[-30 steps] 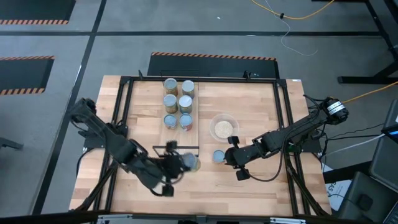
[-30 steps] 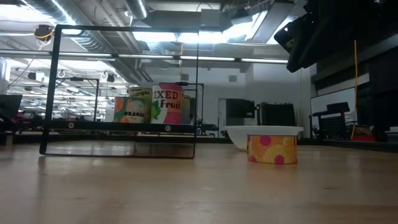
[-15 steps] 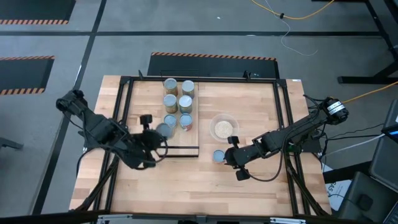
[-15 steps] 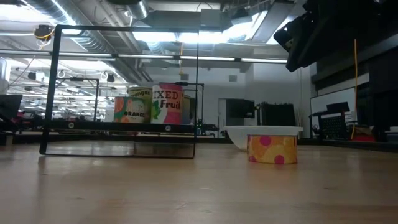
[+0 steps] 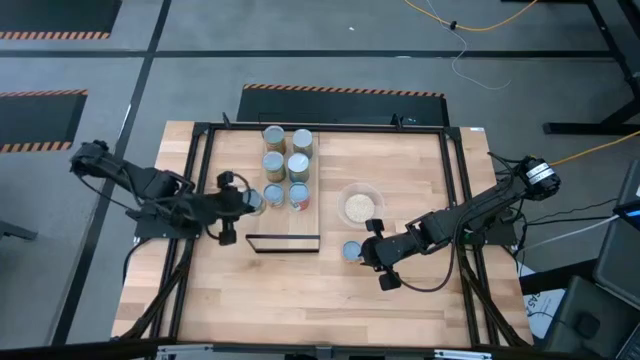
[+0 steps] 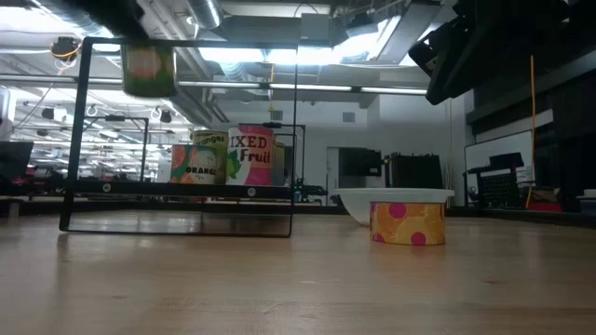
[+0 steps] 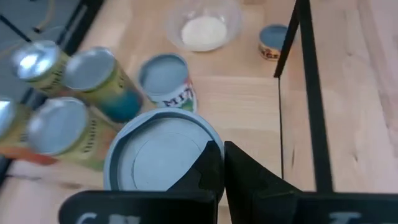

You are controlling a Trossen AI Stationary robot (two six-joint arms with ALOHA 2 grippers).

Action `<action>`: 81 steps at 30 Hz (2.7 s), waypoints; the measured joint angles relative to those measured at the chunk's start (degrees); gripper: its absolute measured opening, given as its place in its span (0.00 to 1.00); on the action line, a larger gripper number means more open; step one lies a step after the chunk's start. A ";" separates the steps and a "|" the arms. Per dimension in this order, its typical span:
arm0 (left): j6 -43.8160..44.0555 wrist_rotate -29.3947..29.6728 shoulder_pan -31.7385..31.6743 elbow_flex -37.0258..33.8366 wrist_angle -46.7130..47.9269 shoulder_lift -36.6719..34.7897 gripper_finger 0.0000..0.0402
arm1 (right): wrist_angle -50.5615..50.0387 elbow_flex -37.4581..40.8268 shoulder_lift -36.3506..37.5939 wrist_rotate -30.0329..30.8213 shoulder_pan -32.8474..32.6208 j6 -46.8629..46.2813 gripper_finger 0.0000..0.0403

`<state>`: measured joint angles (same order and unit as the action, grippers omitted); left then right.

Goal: Pick and place cans onto a shelf
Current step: Put the small canned peaches on the shelf, then put the small canned pineapple on the shelf

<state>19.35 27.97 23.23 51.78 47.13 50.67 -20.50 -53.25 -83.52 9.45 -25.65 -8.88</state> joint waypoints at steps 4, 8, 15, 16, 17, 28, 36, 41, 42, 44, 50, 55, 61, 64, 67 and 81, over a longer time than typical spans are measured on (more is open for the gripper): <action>-4.83 -6.57 -3.71 -8.50 -10.82 -3.91 0.00 | 0.16 0.00 -0.01 0.00 0.00 0.04 0.26; -7.79 -11.38 -6.81 -14.39 -17.88 -4.57 0.00 | 0.37 0.00 0.00 0.00 0.00 0.06 0.26; -7.93 -18.52 -10.85 -20.68 -27.70 -3.35 0.00 | 1.56 -0.02 -0.01 0.00 0.00 0.13 0.26; -7.94 -19.32 -11.15 -21.40 -28.95 -3.09 0.00 | 1.52 -0.02 -0.01 0.00 0.00 0.13 0.26; -7.94 -19.89 -11.39 -22.07 -29.92 -2.85 0.00 | 1.54 -0.02 -0.01 0.00 0.00 0.11 0.26; -6.37 -21.05 -11.66 -23.66 -32.16 2.50 0.00 | 1.59 -0.02 0.01 0.00 0.02 0.12 0.26; -6.44 -21.86 -11.57 -23.63 -34.97 6.19 0.01 | 1.65 -0.02 0.01 0.00 0.00 0.13 0.26; -6.28 -21.66 -11.58 -23.63 -34.94 6.33 0.05 | 1.65 -0.02 0.01 0.00 0.01 0.11 0.26; -6.18 -21.66 -11.59 -23.65 -34.77 6.37 0.06 | 1.65 -0.02 0.01 0.00 0.02 0.11 0.26; -5.71 -21.66 -11.59 -23.66 -34.70 6.37 0.09 | 1.65 -0.02 0.01 0.00 0.00 0.11 0.26; -4.41 -21.71 -11.59 -23.66 -34.70 6.37 0.14 | 1.65 -0.02 0.01 0.00 0.02 0.12 0.26; -4.45 -21.51 -11.59 -23.66 -34.73 6.37 0.17 | 1.65 -0.02 0.01 0.00 0.00 0.11 0.26; -4.45 -21.27 -11.59 -23.66 -34.73 6.35 0.16 | 1.65 -0.02 0.01 0.00 0.02 0.11 0.26; -4.47 -21.26 -11.59 -23.66 -34.80 6.35 0.17 | 1.65 -0.02 0.01 0.00 0.00 0.11 0.26; -4.48 -21.23 -11.59 -23.66 -35.77 6.20 0.17 | 1.65 -0.02 0.01 0.00 0.00 0.11 0.26; -4.48 -19.60 -11.59 -23.66 -38.60 0.56 0.16 | 1.63 -0.02 0.01 0.00 0.00 0.11 0.26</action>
<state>14.86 8.37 11.64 28.12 8.53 51.22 -18.87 -53.28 -83.50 9.45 -25.65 -8.78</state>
